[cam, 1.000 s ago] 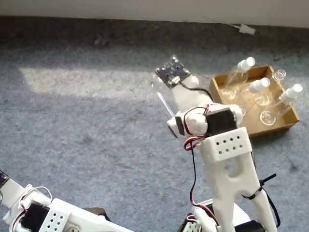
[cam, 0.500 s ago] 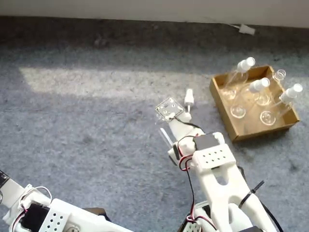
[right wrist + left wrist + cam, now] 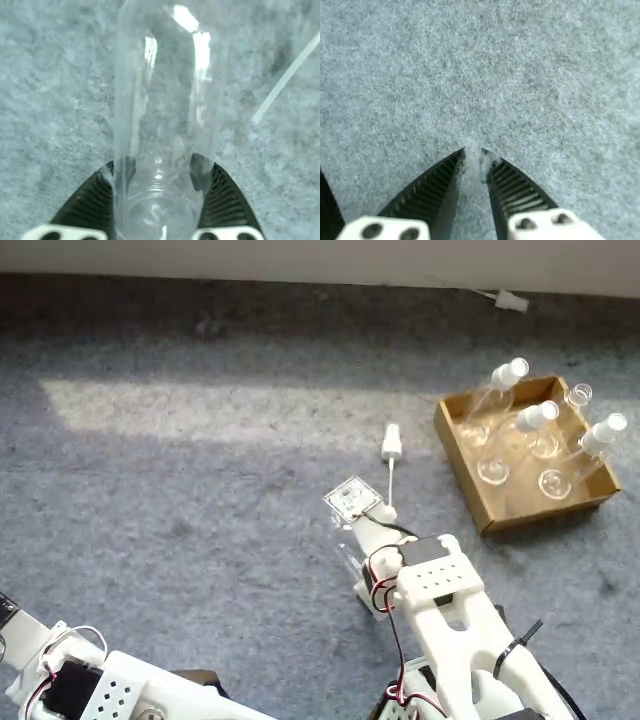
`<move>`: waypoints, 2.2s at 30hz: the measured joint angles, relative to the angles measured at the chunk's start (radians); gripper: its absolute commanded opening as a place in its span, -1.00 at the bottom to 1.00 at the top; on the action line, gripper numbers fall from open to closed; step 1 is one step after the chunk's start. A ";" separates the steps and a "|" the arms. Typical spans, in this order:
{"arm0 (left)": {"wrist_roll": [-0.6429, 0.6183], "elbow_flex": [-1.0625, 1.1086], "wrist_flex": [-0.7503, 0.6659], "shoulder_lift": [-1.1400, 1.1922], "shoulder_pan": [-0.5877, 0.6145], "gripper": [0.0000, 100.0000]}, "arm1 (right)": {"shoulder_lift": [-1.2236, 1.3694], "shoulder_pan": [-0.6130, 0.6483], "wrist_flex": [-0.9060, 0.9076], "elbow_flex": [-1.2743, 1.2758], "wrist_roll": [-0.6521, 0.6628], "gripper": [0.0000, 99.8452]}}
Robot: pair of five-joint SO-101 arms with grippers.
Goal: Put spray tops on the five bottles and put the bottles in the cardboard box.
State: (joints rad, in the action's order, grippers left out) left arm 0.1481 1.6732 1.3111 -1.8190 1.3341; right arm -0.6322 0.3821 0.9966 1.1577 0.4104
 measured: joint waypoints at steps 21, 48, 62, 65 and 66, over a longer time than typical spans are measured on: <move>0.000 0.000 0.000 0.000 0.000 -0.99 | -0.006 -0.002 0.201 -0.103 0.052 -0.40; 0.000 0.000 0.000 0.000 0.000 -0.99 | -0.006 0.157 0.394 -0.506 -0.040 -0.39; 0.000 0.000 0.000 0.000 0.000 -0.99 | 0.391 0.239 0.555 -0.799 -0.117 -0.39; 0.000 0.000 0.000 0.000 0.000 -0.99 | 0.450 0.241 0.529 -0.801 -0.117 -0.39; 0.000 0.000 0.000 0.000 0.000 -0.99 | 0.462 0.241 0.523 -0.801 -0.117 -0.39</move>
State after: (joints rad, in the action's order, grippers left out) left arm 0.1481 1.6732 1.3111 -1.8190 1.3341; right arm -0.1703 0.6229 1.5198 0.3567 0.2938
